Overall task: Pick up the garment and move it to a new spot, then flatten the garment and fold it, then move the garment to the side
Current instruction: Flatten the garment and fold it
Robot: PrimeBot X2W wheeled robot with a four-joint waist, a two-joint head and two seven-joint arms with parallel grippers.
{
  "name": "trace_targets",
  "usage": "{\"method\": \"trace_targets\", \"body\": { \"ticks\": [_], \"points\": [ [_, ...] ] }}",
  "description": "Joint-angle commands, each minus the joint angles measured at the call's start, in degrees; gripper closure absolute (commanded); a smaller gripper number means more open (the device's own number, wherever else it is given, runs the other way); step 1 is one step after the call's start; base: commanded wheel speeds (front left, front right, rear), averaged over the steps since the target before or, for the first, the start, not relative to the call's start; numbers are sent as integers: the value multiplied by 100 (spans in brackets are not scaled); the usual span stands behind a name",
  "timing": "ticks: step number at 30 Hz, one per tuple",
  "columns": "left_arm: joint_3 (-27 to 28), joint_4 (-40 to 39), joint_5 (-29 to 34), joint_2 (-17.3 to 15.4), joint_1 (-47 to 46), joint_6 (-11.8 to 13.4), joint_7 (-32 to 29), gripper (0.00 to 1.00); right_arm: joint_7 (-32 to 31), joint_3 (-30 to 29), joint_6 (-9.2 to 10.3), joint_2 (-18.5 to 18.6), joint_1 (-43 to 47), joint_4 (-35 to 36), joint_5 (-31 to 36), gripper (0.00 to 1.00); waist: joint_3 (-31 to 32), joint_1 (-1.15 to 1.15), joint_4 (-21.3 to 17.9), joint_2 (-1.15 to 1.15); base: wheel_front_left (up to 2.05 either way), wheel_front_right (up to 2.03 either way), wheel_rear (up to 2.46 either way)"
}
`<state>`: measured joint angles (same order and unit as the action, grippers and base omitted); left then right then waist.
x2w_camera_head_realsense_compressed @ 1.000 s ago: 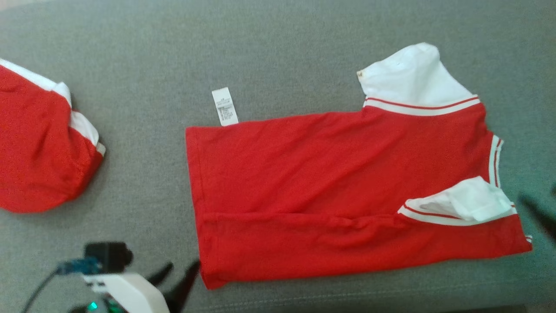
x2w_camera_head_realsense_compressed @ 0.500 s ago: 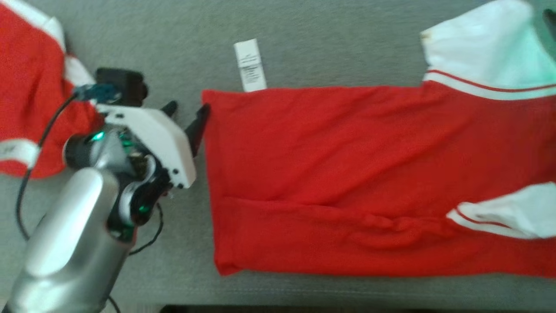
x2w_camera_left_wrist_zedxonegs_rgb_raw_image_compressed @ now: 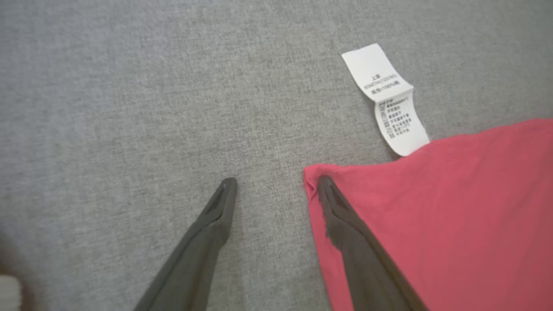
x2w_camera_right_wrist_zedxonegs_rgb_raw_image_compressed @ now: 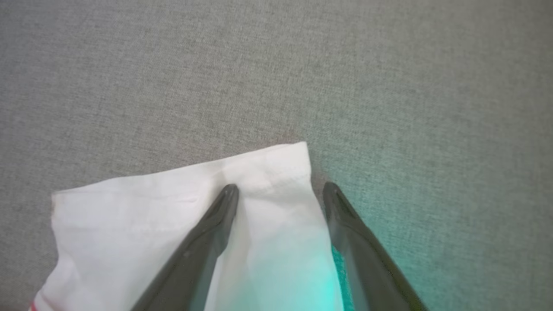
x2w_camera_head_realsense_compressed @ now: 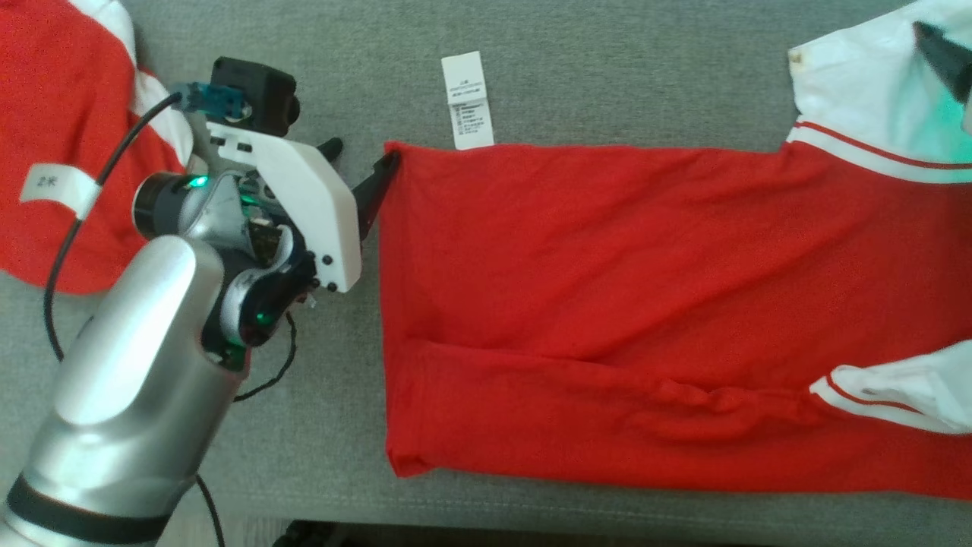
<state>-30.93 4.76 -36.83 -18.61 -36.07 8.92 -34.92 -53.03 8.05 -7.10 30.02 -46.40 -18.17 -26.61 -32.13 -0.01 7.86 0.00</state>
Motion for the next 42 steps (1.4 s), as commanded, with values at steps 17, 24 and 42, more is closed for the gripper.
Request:
{"method": "trace_targets", "body": {
  "ticks": [17, 24, 42],
  "points": [
    [-95, -100, -242, -244, 4, -197, -429, 0, -26, 489, -39, 13, 124, 24, -314, 73, 81, 1, -194, 0, 0, 0, 0],
    [-160, 58, -345, -83, -104, -398, -303, 100, 377, 491, -39, -34, 26, -10, -398, 100, 141, 1, -218, 0, 0, 0, 0],
    [716, -94, -534, -101, -297, -135, 706, 100, 1774, 264, -39, -3, -330, -226, -319, 100, 382, 1, -422, 0, 0, 0, 0]
  ]
}}
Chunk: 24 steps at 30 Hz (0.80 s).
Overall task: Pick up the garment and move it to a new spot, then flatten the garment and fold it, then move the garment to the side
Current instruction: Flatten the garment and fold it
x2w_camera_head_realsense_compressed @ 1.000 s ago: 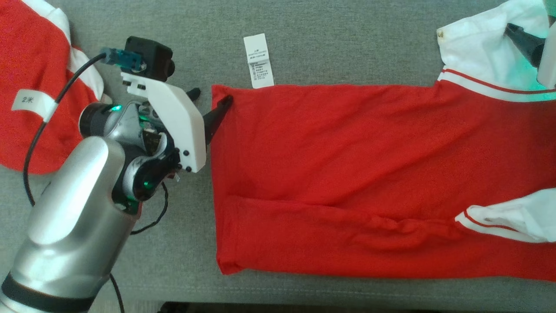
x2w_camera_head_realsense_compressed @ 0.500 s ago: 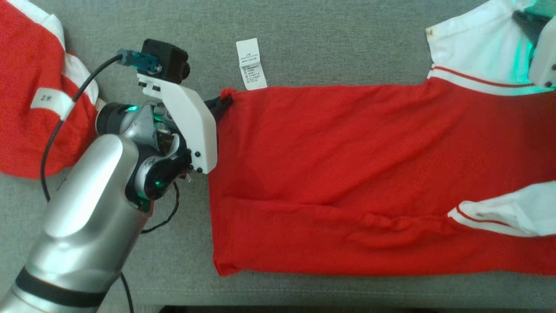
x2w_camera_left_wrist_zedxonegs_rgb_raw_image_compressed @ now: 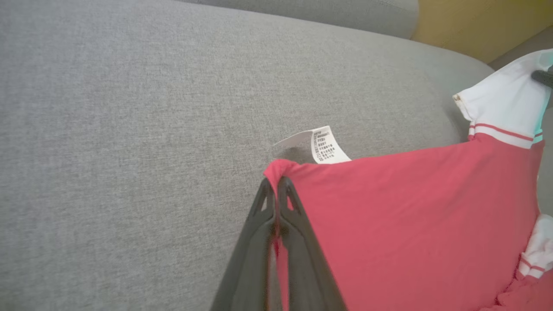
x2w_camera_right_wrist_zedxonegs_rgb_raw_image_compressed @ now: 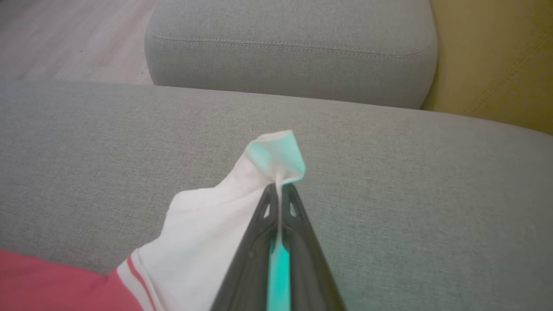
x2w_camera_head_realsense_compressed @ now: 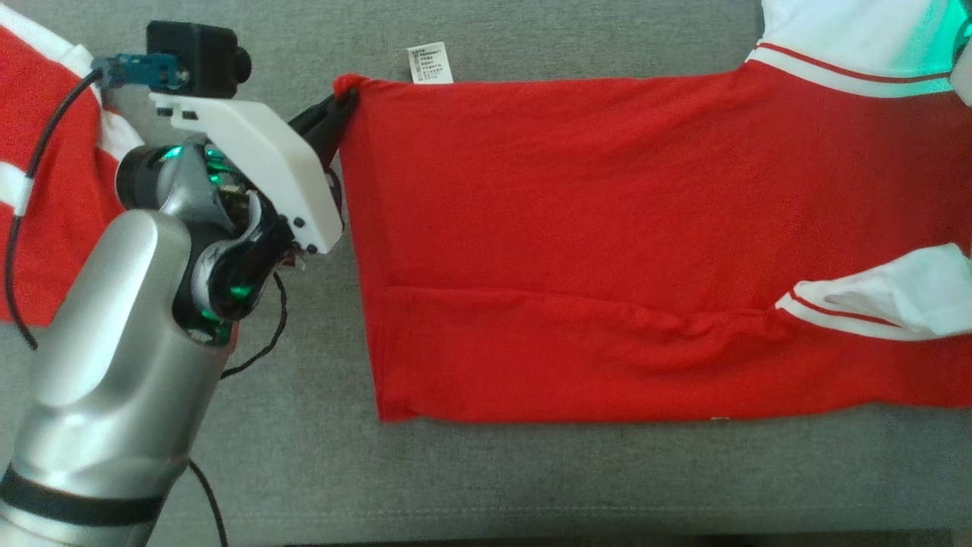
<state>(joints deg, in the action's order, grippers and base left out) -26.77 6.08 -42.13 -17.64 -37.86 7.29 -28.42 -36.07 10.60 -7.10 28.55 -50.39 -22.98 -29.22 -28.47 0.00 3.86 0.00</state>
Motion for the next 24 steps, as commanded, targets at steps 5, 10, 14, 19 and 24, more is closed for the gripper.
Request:
{"method": "trace_targets", "body": {
  "ticks": [5, 10, 14, 19, 24],
  "points": [
    [451, -584, -112, -283, 283, 81, 239, 100, 263, 252, -39, 522, 505, 750, -291, 100, 72, 0, -140, 0, 0, 0, 0],
    [643, -1137, -264, -402, 835, 177, 381, 100, 271, 286, -39, 839, 1126, 1385, -567, 100, 188, 0, -274, 0, 0, 0, 0],
    [799, -1755, -351, -515, 1497, 322, 533, 100, 123, 165, -39, 1009, 2039, 2126, -773, 100, 389, 0, -374, 0, 0, 0, 0],
    [836, -2147, -400, -570, 2133, 432, 646, 100, -102, -170, -39, 1055, 3002, 2707, -725, 100, 537, 0, -436, 0, 0, 0, 0],
    [834, -2269, -420, -550, 2479, 475, 769, 100, -271, -450, -39, 1004, 3563, 2961, -607, 100, 594, 0, -486, 0, 0, 0, 0]
  ]
}}
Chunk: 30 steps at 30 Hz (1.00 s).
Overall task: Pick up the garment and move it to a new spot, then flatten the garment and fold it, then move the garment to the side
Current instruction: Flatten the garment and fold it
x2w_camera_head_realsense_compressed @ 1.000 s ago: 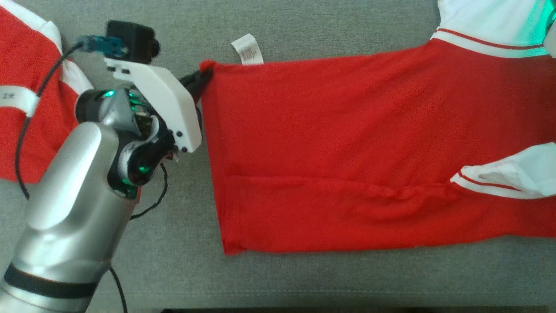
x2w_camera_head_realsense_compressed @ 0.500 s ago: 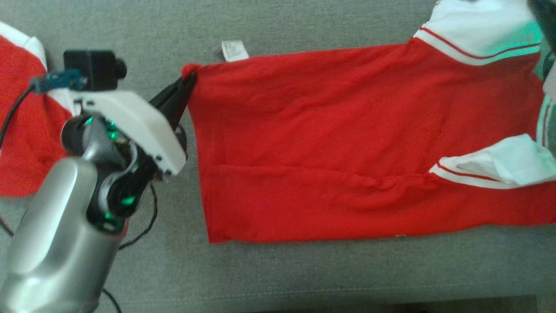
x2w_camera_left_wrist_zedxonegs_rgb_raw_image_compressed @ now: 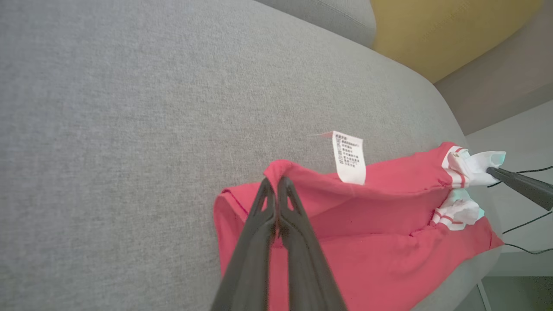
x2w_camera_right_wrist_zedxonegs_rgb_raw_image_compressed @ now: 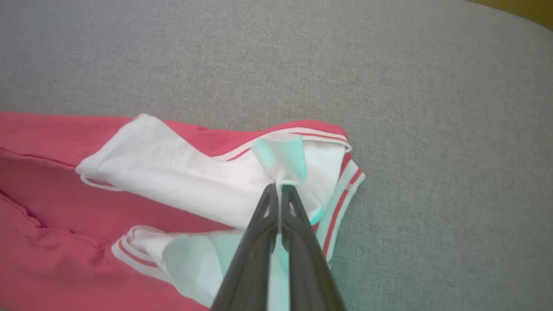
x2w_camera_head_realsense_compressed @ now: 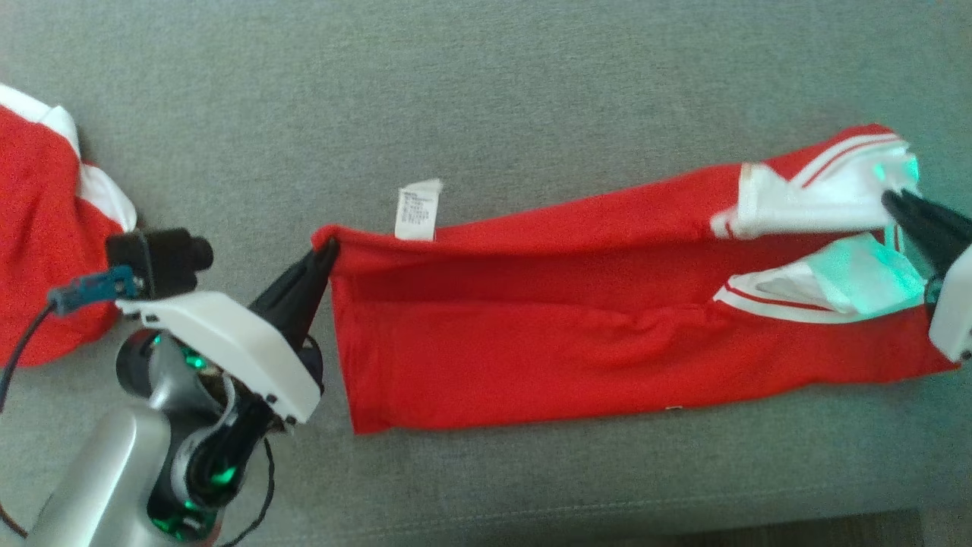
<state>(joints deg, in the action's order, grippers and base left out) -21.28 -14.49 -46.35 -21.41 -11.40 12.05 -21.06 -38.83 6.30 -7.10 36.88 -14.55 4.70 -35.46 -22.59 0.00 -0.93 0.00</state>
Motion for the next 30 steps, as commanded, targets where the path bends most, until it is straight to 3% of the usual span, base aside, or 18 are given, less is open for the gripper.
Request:
{"method": "trace_targets", "body": {
  "ticks": [1, 7, 8, 9, 10, 11, 15, 18, 22, 26, 30],
  "points": [
    [269, -221, 0, -171, -95, 0, 50, 100, -32, -56, -39, 149, 74, 232, 54, 100, 14, 0, -24, 0, 0, 0, 0],
    [180, -214, 96, -263, 230, 13, 101, 100, -228, 4, -39, 38, 313, 327, 244, 100, 14, 0, -93, 0, 0, 0, 0],
    [177, -201, 138, -294, 271, 36, 110, 98, -217, 8, -39, 13, 315, 340, 251, 68, 14, 0, -96, 0, 0, 0, 0],
    [156, -183, 198, -335, 308, 46, 116, 62, -202, -16, -39, -18, 315, 335, 270, 0, 16, 0, -98, 0, 0, 0, 0],
    [108, -157, 271, -395, 347, 40, 100, 6, -218, -31, -39, -26, 318, 331, 298, 0, 22, 0, -96, 0, 0, 0, 0],
    [67, -125, 380, -469, 379, 47, 100, 0, -263, -50, -39, -13, 331, 326, 333, 0, 32, 0, -95, 0, 0, 0, 0],
    [77, -73, 908, -612, 536, 304, 425, 0, -486, -286, -39, -66, 370, 352, 321, 0, 130, 0, -127, 0, 0, 0, 0],
    [246, -248, 1267, -367, 676, 636, 1199, 0, -680, -702, -39, -294, 377, 288, 376, 0, 189, 0, -144, 0, 0, 0, 0],
    [210, -295, 1803, 18, 830, 893, 2334, 0, -1129, -1020, -39, -684, 350, 104, 416, 0, 248, 0, -96, 0, 0, 0, 0],
    [-4, 99, 2251, 318, 880, 909, 3297, 0, -1586, -1079, -39, -949, 264, -80, 538, 0, 230, 0, 3, 0, 0, 0, 0],
    [-153, 502, 2497, 693, 885, 836, 3571, 0, -1955, -1055, -39, -1003, 306, -268, 690, 0, 211, 0, 165, 0, 0, 0, 0]
  ]
}}
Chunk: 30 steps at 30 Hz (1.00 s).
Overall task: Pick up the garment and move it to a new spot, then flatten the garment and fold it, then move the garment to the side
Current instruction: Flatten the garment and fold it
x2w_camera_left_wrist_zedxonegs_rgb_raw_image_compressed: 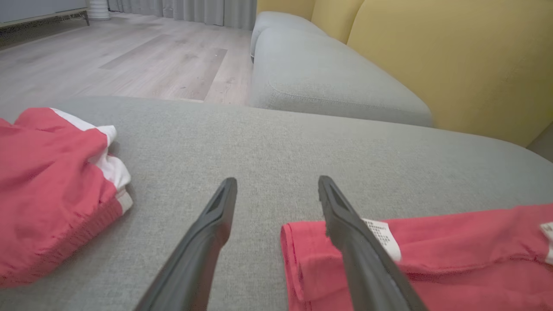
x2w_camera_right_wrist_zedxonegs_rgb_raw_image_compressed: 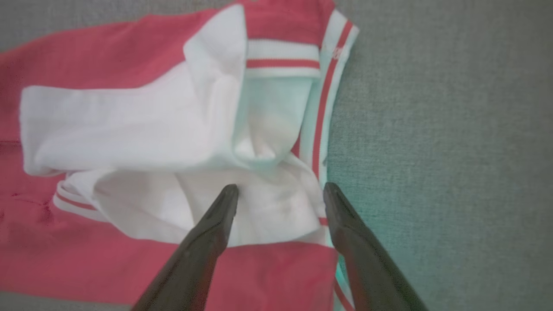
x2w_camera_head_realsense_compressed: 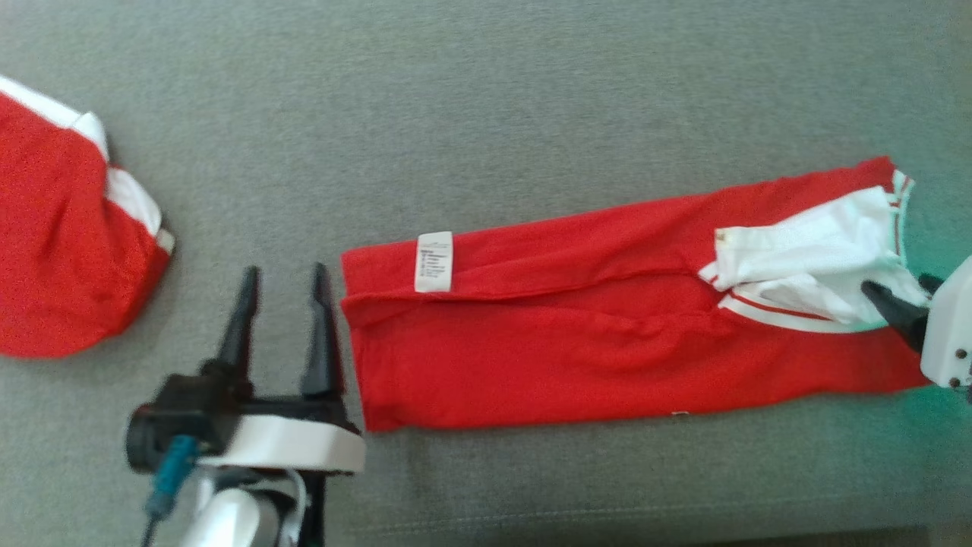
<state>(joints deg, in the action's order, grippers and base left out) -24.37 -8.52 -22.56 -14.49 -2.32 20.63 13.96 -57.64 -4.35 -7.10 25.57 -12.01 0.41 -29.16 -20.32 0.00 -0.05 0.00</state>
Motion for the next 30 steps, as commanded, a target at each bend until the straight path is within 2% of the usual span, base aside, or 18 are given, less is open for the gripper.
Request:
{"method": "trace_targets", "body": {
  "ticks": [1, 3, 11, 12, 13, 14, 15, 19, 23, 30],
  "points": [
    [141, -3, 174, 77, -14, -60, 87, 0, -141, -15, -39, 120, 56, 103, 108, 0, -27, 0, 109, 0, 0, 0, 0],
    [176, 55, 282, 274, -31, -156, 98, 0, -260, -60, -39, 103, 49, -14, 206, 0, -48, 0, 185, 0, 0, 0, 0],
    [512, 112, 797, 907, 48, -720, 103, 0, -417, -277, -39, -337, -113, -476, 284, 0, -98, 0, 463, 0, 0, 0, 0],
    [569, 122, 830, 957, 80, -774, 103, 0, -401, -258, -39, -370, -131, -484, 257, 11, -103, 0, 479, 0, 0, 0, 0],
    [618, 130, 868, 997, 108, -832, 103, 0, -367, -252, -39, -403, -150, -493, 222, 78, -107, 0, 493, 0, 0, 0, 0],
    [618, 130, 868, 997, 108, -832, 103, 0, -367, -252, -39, -403, -150, -493, 222, 78, -107, 0, 493, 0, 0, 0, 0],
    [672, 129, 895, 1034, 131, -879, 103, 0, -336, -236, -39, -434, -168, -501, 166, 100, -111, 0, 505, 0, 0, 0, 0],
    [860, 135, 951, 1125, 207, -1015, 103, 0, -111, -127, -39, -413, -242, -463, -84, 100, -106, 0, 496, 0, 0, 0, 0],
    [989, 173, 981, 1153, 278, -1090, 103, 0, 244, -160, -39, -179, -340, -482, -215, 100, -48, 0, 415, 0, 0, 0, 0],
    [1066, 176, 779, 1159, 401, -1045, 104, 0, 695, -636, -39, 252, -343, -654, -328, 100, 151, 0, 275, 0, 0, 0, 0]
  ]
}}
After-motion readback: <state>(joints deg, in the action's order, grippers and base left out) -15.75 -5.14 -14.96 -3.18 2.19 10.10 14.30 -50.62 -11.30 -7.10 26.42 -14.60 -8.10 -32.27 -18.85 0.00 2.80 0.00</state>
